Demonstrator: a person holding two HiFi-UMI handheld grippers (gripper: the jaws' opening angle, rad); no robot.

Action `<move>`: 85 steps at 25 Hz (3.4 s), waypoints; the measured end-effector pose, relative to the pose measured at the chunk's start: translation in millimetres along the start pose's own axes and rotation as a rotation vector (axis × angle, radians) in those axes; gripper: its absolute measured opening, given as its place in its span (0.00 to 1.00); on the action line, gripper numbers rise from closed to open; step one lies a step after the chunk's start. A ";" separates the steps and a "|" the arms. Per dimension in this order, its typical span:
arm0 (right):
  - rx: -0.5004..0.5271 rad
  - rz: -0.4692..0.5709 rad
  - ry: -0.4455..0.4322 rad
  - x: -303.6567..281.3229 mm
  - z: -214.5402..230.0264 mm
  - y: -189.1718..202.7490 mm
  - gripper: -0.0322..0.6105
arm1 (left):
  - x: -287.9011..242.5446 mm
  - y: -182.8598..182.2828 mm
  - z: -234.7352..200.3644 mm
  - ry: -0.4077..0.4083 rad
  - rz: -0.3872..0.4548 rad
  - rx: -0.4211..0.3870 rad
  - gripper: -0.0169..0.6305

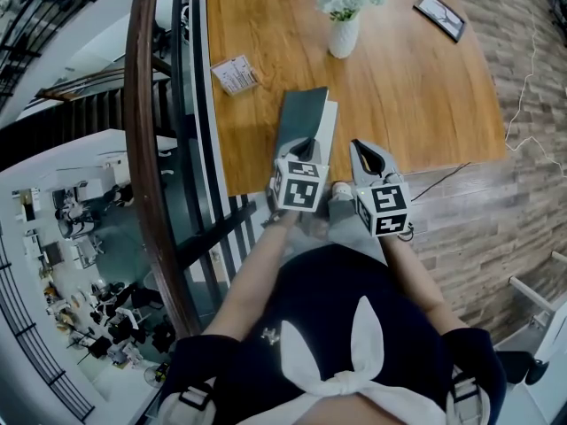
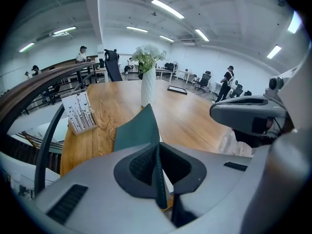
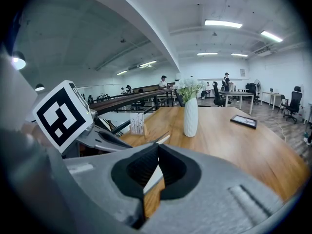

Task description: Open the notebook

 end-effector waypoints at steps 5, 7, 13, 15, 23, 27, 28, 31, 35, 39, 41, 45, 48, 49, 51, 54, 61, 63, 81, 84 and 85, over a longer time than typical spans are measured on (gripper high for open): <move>0.004 0.004 0.002 1.4 -2.8 -0.3 0.05 | 3.5 4.9 -5.2 0.008 0.000 0.028 0.08; 0.004 0.006 0.001 1.2 -4.9 -0.5 0.05 | 6.5 4.4 -8.5 0.006 0.008 0.032 0.08; 0.007 0.017 -0.007 1.3 -12.6 -2.5 0.05 | 19.0 3.0 -16.4 -0.004 0.031 0.034 0.08; 0.007 0.019 -0.008 1.5 -13.7 -3.2 0.05 | 22.9 2.7 -19.2 -0.009 0.036 0.038 0.08; 0.010 0.032 -0.015 -0.4 -18.7 -9.0 0.05 | 33.5 1.1 -32.8 -0.029 0.050 0.052 0.08; 0.010 0.031 -0.015 -2.0 -19.1 -10.7 0.05 | 34.4 0.4 -41.2 -0.050 0.063 0.055 0.08; 0.011 0.030 -0.015 -2.2 -19.3 -10.6 0.05 | 34.6 0.6 -44.1 -0.058 0.067 0.056 0.08; 0.013 0.029 -0.015 -2.8 -20.3 -10.4 0.05 | 38.3 0.6 -49.6 -0.066 0.077 0.068 0.08; 0.016 0.033 -0.020 -2.9 -23.5 -13.6 0.05 | 43.6 0.8 -55.6 -0.074 0.082 0.083 0.08; 0.021 0.032 -0.025 -5.9 -25.6 -14.2 0.05 | 46.1 1.1 -63.1 -0.082 0.089 0.095 0.08; 0.023 0.032 -0.027 -7.0 -27.1 -14.8 0.05 | 47.9 1.3 -66.4 -0.082 0.092 0.105 0.08; 0.025 0.031 -0.032 -7.9 -28.9 -17.5 0.05 | 52.3 0.9 -72.7 -0.085 0.094 0.124 0.08; 0.027 0.031 -0.035 -8.5 -30.3 -18.9 0.05 | 55.0 1.2 -77.9 -0.091 0.095 0.135 0.08; 0.027 0.030 -0.035 -8.9 -30.9 -19.2 0.05 | 55.9 1.4 -79.8 -0.092 0.094 0.140 0.08; 0.030 0.029 -0.036 -9.1 -32.1 -20.1 0.05 | 58.1 1.8 -83.6 -0.093 0.094 0.149 0.08; 0.036 0.026 -0.037 -9.5 -33.6 -20.2 0.05 | 60.7 3.2 -89.3 -0.096 0.098 0.165 0.08; 0.040 0.021 -0.041 -15.0 -37.1 -17.5 0.05 | 61.8 8.3 -103.9 -0.089 0.102 0.210 0.08; 0.040 0.020 -0.043 -15.6 -38.2 -17.6 0.05 | 62.9 9.7 -107.3 -0.091 0.103 0.217 0.08; 0.039 0.011 -0.047 -21.9 -37.2 -21.4 0.05 | 66.7 14.7 -131.3 -0.086 0.106 0.297 0.08; 0.039 0.009 -0.048 -23.8 -36.9 -21.1 0.05 | 65.8 15.6 -134.0 -0.082 0.104 0.305 0.08; 0.041 0.009 -0.048 -24.5 -37.0 -21.2 0.05 | 65.3 16.1 -135.2 -0.081 0.104 0.308 0.08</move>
Point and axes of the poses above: the fingertips, and each gripper's own axes: x backward along the fingers, z to its right, y out of its underside, the point moved 2 cm from there along x, backward along the fingers, and after that the axes turned 15 degrees about -z, right-handed, at the moved point
